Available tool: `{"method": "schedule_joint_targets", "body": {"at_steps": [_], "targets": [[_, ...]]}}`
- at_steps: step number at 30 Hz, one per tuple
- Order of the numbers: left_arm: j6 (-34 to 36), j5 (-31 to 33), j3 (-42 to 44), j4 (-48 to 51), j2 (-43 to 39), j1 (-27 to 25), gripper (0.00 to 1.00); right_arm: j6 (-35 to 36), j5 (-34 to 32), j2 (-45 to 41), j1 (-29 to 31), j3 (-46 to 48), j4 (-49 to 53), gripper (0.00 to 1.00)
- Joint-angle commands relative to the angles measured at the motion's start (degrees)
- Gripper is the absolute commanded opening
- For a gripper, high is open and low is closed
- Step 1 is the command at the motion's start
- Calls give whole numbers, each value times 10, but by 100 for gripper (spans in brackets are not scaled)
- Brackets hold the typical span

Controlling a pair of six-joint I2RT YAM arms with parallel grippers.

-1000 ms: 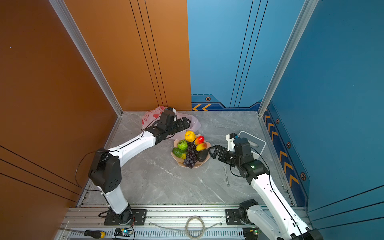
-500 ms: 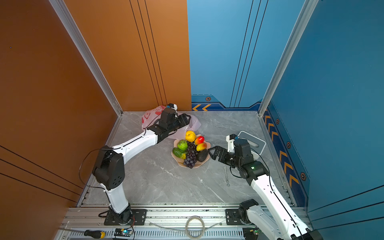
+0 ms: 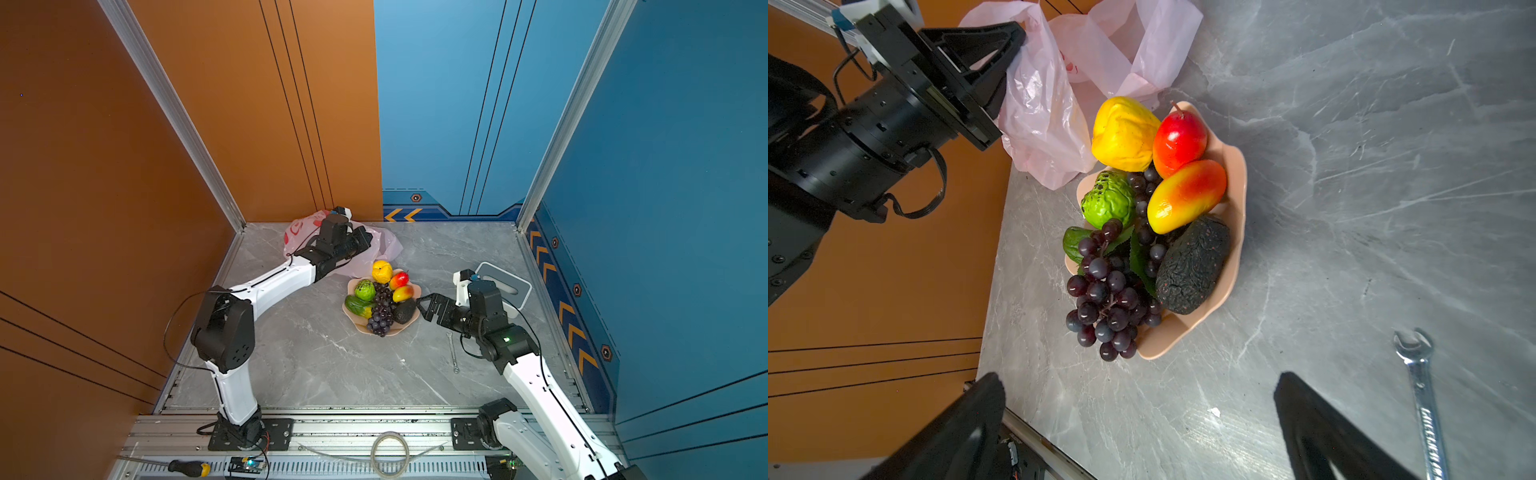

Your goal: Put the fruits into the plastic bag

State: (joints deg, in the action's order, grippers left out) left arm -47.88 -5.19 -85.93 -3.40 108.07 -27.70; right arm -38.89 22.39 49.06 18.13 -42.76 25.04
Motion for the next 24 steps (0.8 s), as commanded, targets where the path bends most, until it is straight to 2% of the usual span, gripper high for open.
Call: {"method": "schedule_joint_targets", "body": {"at_steps": [1,11,17,24], "targets": [[-1,-60,2,1,-47,19,0,-6,-11,-4,5,8,4,100],[16,-199,35,68,-176,92,0,-6,-13,15,9,-6,-11,100],[15,-280,70,84,-244,118,0,-5,-2,35,13,-35,-28,100],[21,-320,143,102,-331,130,0,11,5,73,32,-106,-48,100]]}}
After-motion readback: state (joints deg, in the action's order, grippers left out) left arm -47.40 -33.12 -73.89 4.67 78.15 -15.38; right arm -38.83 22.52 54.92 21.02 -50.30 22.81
